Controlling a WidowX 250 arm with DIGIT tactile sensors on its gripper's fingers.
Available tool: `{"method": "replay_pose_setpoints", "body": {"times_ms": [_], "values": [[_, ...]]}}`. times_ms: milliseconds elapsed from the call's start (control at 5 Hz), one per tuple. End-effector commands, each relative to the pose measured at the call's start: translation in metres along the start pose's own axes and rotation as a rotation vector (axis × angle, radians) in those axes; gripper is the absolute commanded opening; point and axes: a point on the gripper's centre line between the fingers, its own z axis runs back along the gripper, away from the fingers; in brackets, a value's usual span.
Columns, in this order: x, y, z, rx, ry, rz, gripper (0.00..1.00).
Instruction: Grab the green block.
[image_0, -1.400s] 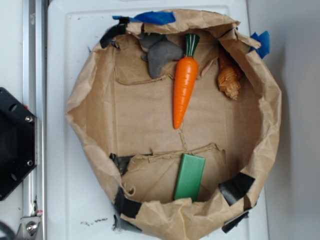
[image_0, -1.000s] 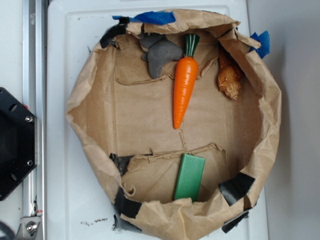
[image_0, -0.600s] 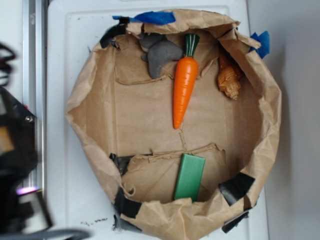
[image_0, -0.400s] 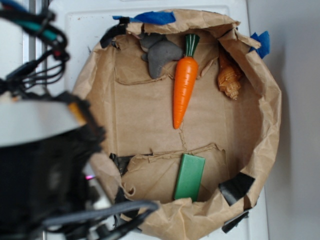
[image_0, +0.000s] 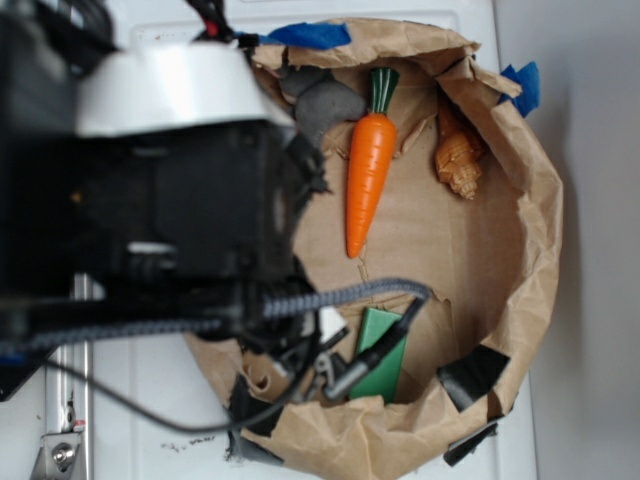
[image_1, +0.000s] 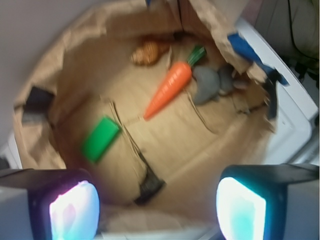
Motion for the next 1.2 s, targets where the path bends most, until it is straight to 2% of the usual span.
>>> {"method": "replay_pose_setpoints", "body": {"times_ms": [0,400,600,1000], "values": [[0.019,-0.001,-0.013,-0.026,-0.024,0.105,1.00],[0.019,-0.001,-0.013,-0.026,-0.024,0.105,1.00],[0.024,-0.013,-0.063,0.037,-0.008,0.100,1.00],[0.002,-0.021,-0.105,0.033,0.036,0.075,1.00]]}}
